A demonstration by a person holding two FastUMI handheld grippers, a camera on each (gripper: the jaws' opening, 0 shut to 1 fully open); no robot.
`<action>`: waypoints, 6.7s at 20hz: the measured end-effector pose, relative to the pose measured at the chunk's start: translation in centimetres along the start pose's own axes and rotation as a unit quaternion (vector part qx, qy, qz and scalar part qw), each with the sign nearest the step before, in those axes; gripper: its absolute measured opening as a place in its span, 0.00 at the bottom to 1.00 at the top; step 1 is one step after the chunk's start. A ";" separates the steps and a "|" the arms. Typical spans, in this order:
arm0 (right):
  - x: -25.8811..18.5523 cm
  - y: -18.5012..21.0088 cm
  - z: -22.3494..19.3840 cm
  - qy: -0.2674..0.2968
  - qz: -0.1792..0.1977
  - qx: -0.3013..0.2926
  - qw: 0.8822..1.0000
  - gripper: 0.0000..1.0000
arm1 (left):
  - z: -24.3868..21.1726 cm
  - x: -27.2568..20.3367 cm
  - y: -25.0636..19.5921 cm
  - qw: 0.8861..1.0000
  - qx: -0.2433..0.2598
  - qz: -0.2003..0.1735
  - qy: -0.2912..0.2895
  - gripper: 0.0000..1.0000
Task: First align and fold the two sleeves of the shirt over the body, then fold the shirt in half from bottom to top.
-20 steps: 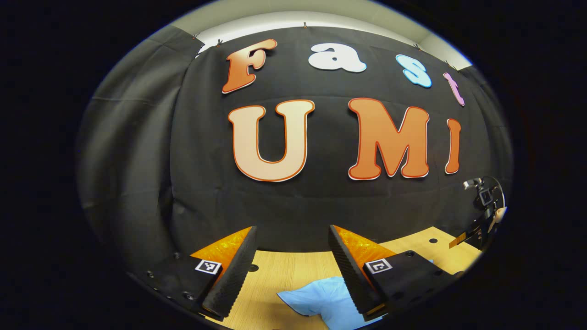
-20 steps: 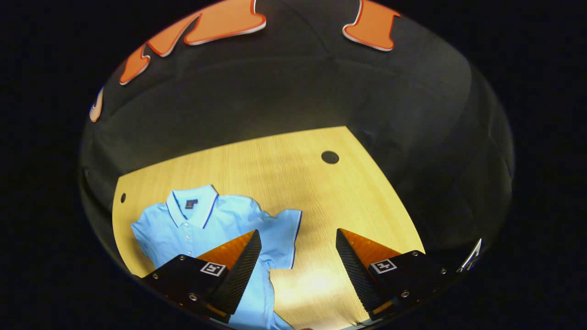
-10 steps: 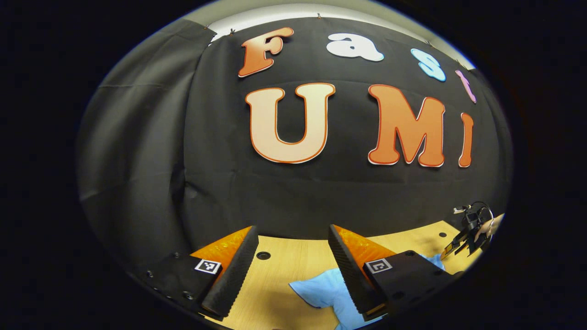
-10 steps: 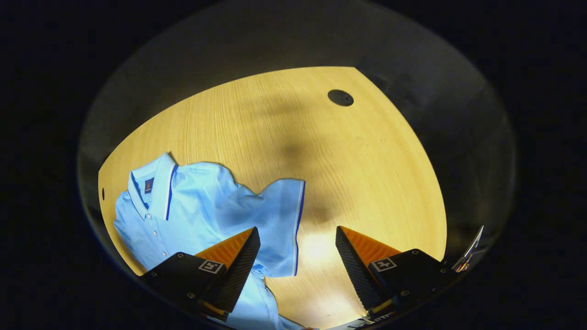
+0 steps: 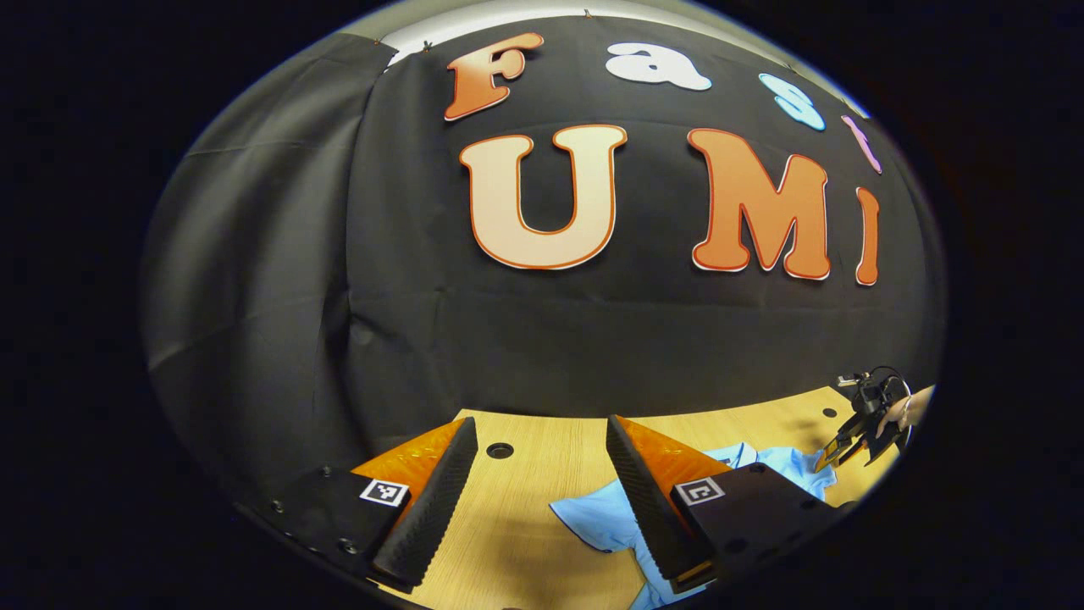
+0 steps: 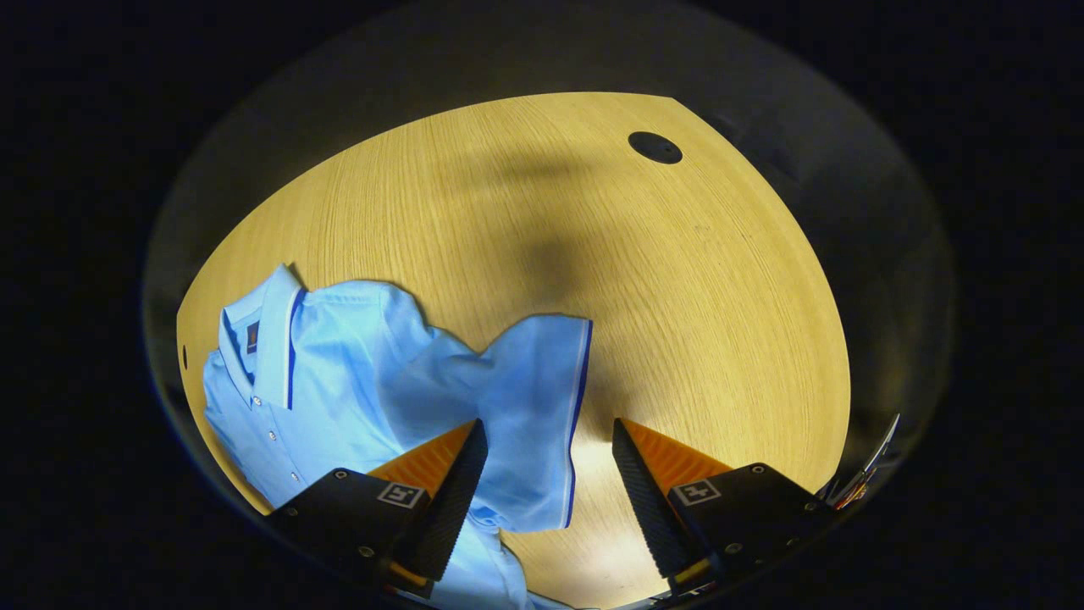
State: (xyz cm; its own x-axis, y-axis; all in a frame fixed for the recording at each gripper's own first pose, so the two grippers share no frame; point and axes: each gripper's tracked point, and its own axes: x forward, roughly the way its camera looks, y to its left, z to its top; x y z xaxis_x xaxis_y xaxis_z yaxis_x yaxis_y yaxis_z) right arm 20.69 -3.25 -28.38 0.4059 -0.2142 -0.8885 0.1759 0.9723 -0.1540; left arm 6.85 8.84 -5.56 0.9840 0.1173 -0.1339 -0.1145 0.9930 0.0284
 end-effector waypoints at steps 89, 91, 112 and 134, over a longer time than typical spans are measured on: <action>-23.3 7.5 -2.4 -0.270 0.191 -0.062 0.942 0.99 | -28.5 12.4 -5.7 0.861 -0.071 0.009 0.503 0.96; -22.8 7.3 -2.4 -0.268 0.189 -0.058 0.943 0.99 | -28.7 12.2 -5.5 0.860 -0.052 0.018 0.507 0.80; -22.9 4.5 -3.2 -0.281 0.170 -0.055 0.943 0.99 | -17.4 11.7 -14.9 0.908 0.001 -0.109 0.404 0.09; -21.1 -1.2 -4.5 -0.277 0.144 -0.032 0.950 0.99 | -19.4 6.1 -34.3 0.872 0.034 -0.242 0.425 0.08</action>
State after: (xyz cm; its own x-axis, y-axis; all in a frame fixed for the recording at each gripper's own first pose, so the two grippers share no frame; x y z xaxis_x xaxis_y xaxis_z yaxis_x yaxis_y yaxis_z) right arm 7.85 0.49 -11.45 0.8411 0.0626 -0.5372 -0.0617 0.9979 0.0197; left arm 14.10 -24.24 -26.61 0.4550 -0.3195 -0.8312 0.3219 0.9293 -0.1810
